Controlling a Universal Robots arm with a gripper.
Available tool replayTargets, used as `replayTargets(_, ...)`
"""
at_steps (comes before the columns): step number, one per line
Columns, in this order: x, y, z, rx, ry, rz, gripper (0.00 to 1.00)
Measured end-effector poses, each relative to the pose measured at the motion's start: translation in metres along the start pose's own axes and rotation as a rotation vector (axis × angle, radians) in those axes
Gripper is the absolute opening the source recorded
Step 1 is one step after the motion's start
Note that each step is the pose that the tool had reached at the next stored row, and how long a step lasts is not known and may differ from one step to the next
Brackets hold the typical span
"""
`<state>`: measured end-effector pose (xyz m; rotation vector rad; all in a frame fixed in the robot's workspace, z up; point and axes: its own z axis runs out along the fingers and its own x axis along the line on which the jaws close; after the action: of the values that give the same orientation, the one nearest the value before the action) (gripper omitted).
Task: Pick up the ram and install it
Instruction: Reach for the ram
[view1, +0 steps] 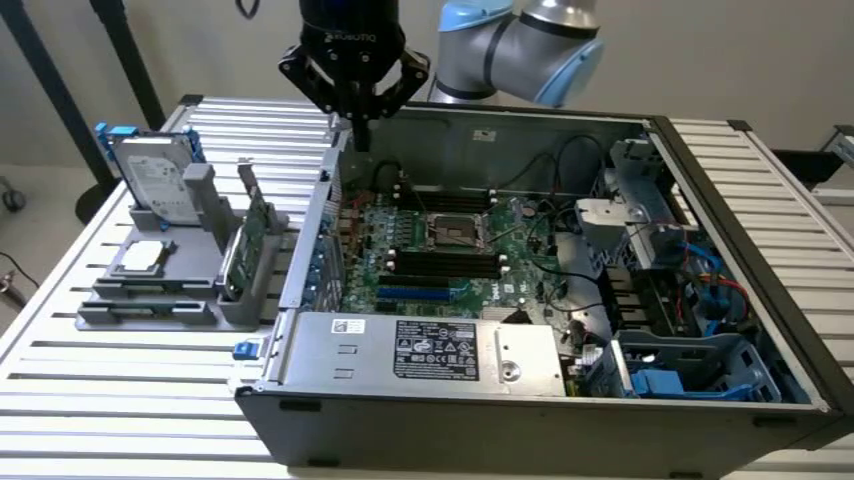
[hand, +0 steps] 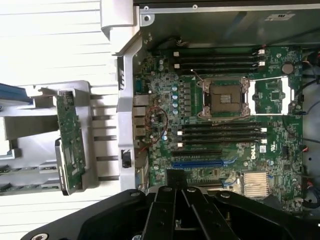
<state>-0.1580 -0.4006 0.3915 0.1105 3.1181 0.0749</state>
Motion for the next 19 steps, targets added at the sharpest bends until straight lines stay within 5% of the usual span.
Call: replayTargets(19,0.09,-0.0076,0.0034,0.0,0.0,0.0,0.11)
